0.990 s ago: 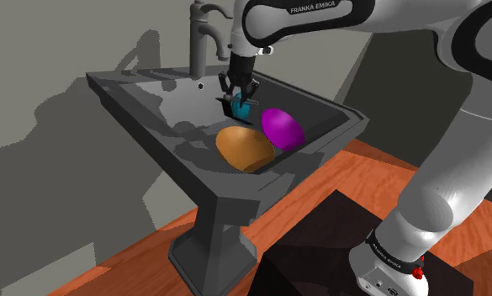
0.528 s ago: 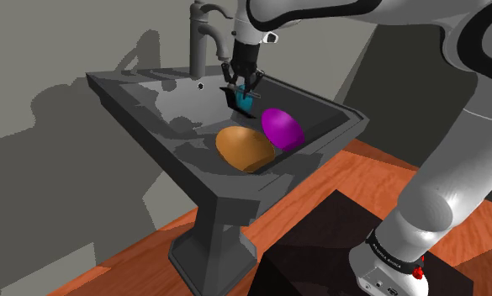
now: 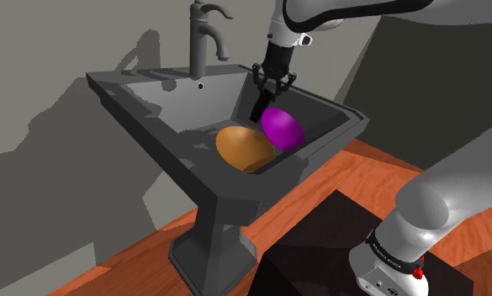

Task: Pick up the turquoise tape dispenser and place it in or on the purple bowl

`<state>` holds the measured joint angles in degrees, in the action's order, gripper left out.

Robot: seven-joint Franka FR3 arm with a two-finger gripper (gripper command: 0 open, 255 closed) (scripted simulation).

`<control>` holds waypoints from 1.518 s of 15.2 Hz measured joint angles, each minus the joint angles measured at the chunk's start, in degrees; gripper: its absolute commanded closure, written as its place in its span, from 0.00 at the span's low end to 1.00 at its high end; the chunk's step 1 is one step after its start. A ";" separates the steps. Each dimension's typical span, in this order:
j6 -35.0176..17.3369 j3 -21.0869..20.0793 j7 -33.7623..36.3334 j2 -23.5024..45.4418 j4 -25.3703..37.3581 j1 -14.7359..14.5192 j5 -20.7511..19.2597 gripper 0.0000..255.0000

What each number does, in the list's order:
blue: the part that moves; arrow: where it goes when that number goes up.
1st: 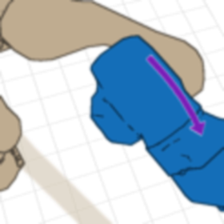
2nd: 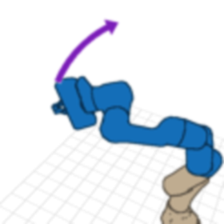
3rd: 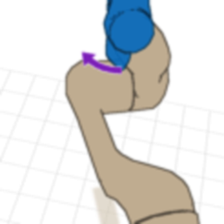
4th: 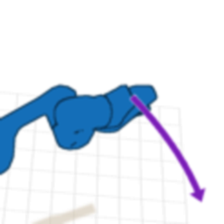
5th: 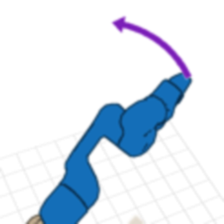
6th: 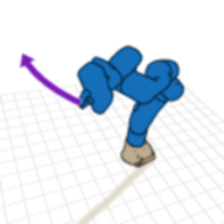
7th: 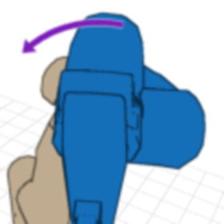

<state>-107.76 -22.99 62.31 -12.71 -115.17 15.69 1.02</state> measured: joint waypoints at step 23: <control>-38.11 0.42 -6.81 -22.16 -38.73 -4.67 7.31 0.00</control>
<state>-145.88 -22.57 55.51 -34.87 -153.91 11.03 8.33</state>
